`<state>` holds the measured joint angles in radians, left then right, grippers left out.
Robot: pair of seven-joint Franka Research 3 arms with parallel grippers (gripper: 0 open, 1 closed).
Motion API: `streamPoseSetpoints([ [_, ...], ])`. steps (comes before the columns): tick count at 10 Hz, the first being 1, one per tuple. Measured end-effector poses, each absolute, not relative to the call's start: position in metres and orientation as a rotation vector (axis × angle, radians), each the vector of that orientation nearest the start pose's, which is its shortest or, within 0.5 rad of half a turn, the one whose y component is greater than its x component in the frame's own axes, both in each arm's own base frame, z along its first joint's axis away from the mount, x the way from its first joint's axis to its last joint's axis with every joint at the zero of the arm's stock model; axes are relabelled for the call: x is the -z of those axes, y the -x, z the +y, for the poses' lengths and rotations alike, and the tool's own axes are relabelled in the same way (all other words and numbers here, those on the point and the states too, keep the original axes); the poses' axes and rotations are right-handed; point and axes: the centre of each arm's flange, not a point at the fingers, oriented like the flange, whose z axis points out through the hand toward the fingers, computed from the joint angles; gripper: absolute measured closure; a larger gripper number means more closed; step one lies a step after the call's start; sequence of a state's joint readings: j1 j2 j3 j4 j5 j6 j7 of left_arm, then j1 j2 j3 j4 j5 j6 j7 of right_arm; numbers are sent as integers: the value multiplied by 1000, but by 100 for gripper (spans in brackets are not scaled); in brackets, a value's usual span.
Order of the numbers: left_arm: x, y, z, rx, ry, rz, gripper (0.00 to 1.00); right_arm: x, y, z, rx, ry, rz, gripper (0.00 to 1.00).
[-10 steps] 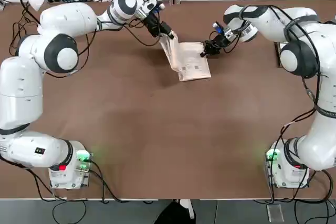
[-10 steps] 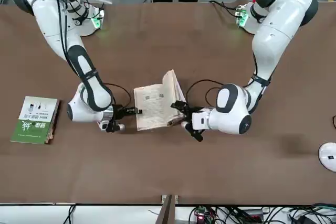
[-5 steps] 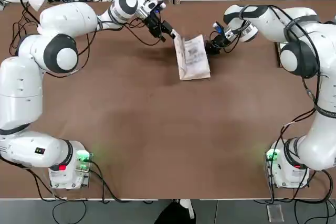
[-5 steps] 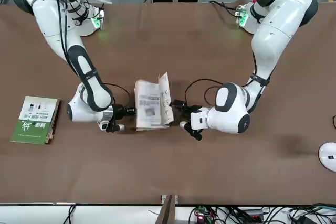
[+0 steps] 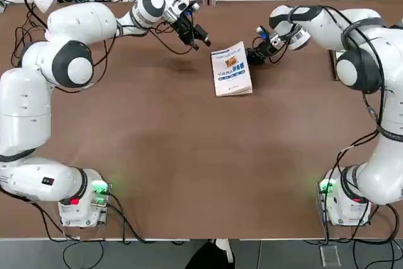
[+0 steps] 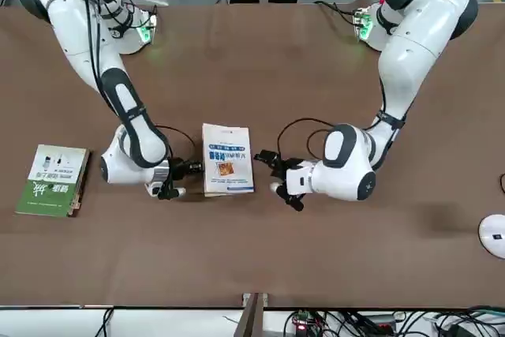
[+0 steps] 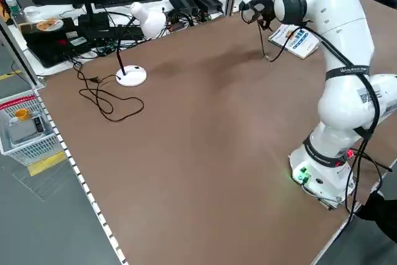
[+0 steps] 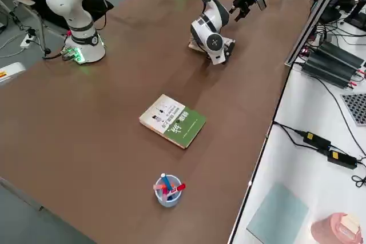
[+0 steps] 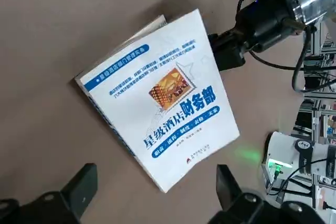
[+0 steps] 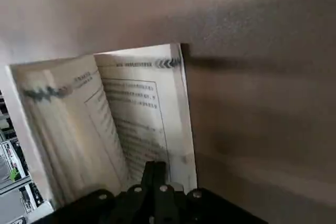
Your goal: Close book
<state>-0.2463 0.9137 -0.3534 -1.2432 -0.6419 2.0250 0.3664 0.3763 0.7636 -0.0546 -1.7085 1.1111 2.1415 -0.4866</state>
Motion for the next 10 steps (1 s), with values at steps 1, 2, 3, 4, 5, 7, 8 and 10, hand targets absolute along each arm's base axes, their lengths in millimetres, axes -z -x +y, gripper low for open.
streamPoseSetpoints([
  [1,-248,-642,-392,222,-2230,-588,0,-139,-602,240,-284,2327,-20,99],
  [2,-250,-642,-391,219,-2232,-584,0,-141,-603,236,-293,2320,-3,99],
  [3,-252,-644,-390,216,-2233,-579,0,-144,-606,232,-299,2317,26,99],
  [4,-254,-645,-387,212,-2235,-575,0,-148,-609,229,-307,2312,58,99],
  [5,-257,-647,-384,205,-2236,-571,0,-155,-611,228,-317,2302,77,99],
  [7,-266,-653,-376,187,-2241,-558,0,-170,-615,223,-340,2276,78,99],
  [8,-271,-655,-373,184,-2246,-545,0,-176,-618,214,-346,2275,68,99],
  [10,-287,-657,-371,178,-2263,-512,0,-185,-626,194,-345,2287,52,99],
])
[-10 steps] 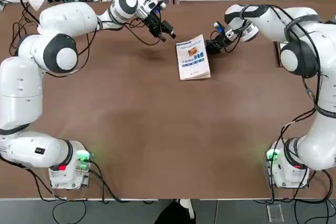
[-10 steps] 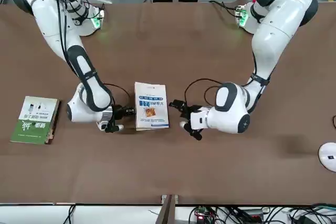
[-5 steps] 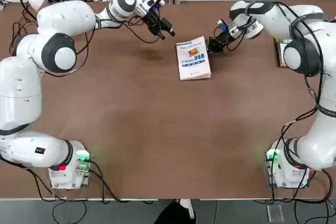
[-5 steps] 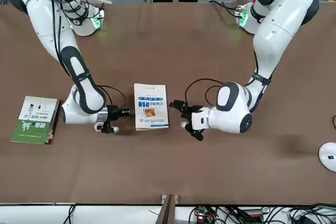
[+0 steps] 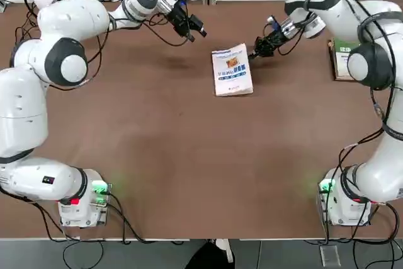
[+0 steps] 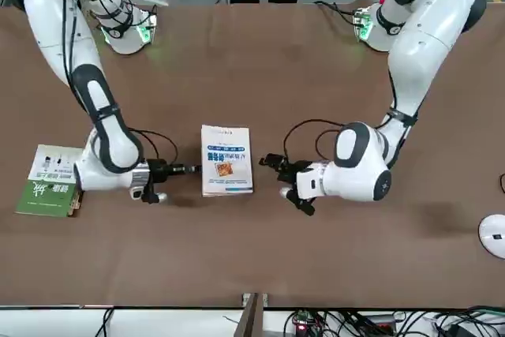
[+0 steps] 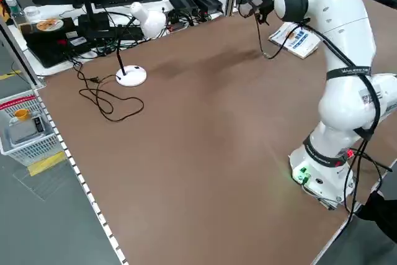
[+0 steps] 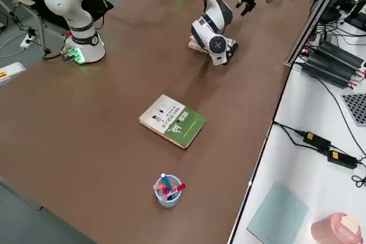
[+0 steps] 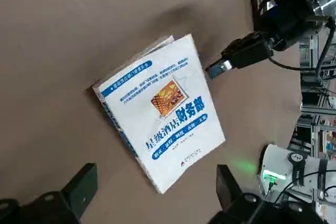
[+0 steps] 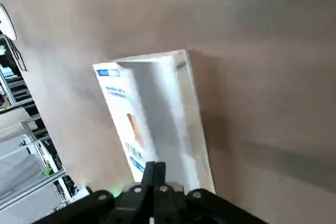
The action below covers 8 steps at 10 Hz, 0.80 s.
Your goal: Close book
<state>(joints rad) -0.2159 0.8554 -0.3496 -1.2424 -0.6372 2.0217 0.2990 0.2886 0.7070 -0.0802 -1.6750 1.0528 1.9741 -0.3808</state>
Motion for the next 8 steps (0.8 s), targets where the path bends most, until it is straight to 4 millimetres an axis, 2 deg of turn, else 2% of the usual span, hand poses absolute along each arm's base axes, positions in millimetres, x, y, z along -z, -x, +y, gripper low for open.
streamPoseSetpoints([
  [3,-319,-656,-370,192,-2322,-476,0,-189,-635,172,-337,2319,38,99],
  [6,-370,-645,-368,262,-2385,-428,0,-195,-640,162,-338,2367,-15,99],
  [8,-399,-642,-361,229,-2478,-432,0,-205,-646,157,-321,2410,-63,99],
])
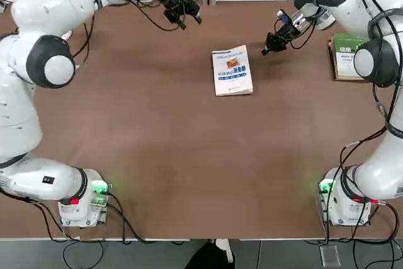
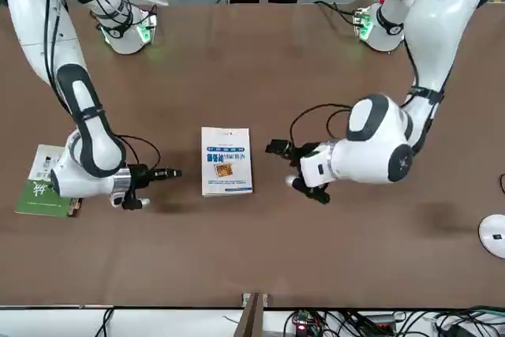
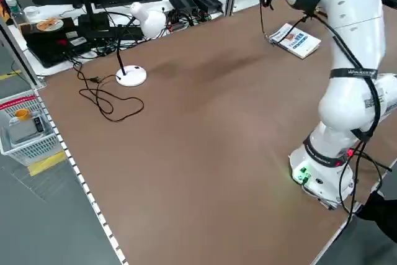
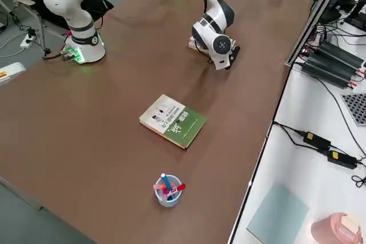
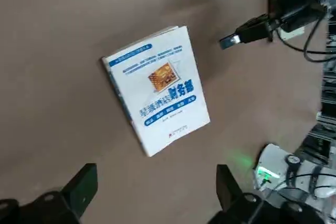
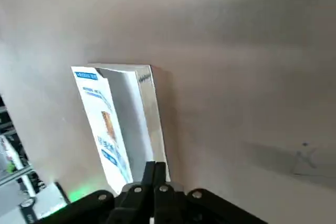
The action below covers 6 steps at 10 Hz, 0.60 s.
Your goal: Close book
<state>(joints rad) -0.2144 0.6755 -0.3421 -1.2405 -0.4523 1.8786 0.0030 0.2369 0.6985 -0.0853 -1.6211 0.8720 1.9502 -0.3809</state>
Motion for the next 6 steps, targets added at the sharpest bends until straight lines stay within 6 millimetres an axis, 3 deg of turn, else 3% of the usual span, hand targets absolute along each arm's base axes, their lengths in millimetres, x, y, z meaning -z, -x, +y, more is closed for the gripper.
streamPoseSetpoints([
  [3,-441,-637,-351,155,-2610,-428,0,-235,-658,143,-271,2504,-160,97],
  [6,-474,-630,-336,96,-2741,-468,0,-263,-670,124,-226,2630,-278,70],
])
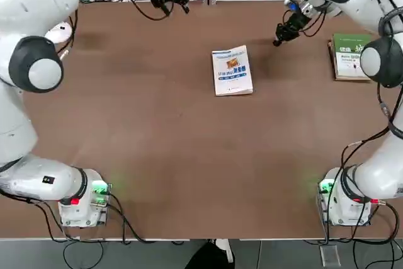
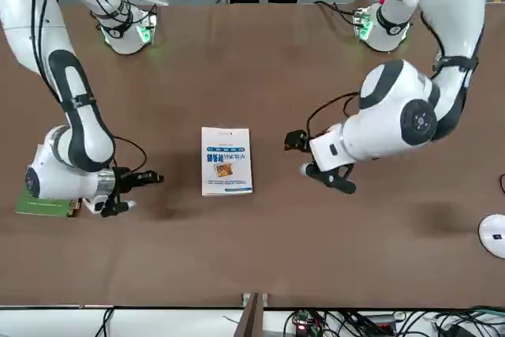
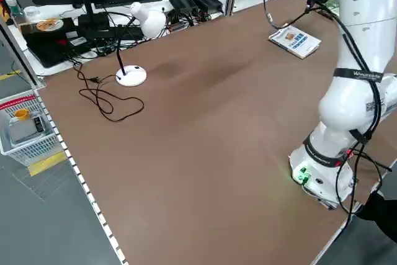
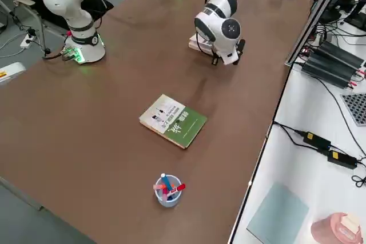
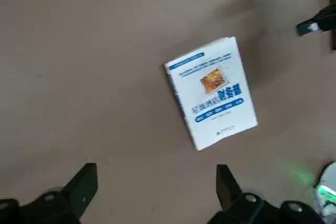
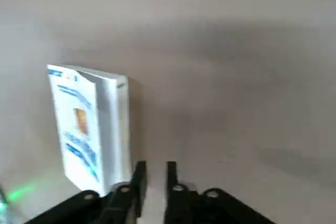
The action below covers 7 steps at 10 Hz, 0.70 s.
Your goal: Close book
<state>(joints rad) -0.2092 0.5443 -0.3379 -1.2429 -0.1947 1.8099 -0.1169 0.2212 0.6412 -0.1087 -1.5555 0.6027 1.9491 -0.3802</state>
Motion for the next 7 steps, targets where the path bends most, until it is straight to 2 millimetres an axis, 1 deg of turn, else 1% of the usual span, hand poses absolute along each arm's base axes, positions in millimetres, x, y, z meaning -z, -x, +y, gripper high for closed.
streamPoseSetpoints([
  [2,-491,-629,-320,-75,3375,579,0,-276,-675,116,-209,2708,-358,48],
  [3,-498,-630,-312,-60,3343,573,0,-281,-678,112,-202,2742,-390,39],
  [4,-503,-631,-302,-35,3303,565,0,-285,-681,106,-198,2778,-421,27],
  [6,-512,-635,-282,13,3222,541,0,-294,-688,90,-186,2864,-492,9],
  [7,-517,-636,-272,14,3199,527,0,-300,-692,82,-177,2904,-522,2],
])
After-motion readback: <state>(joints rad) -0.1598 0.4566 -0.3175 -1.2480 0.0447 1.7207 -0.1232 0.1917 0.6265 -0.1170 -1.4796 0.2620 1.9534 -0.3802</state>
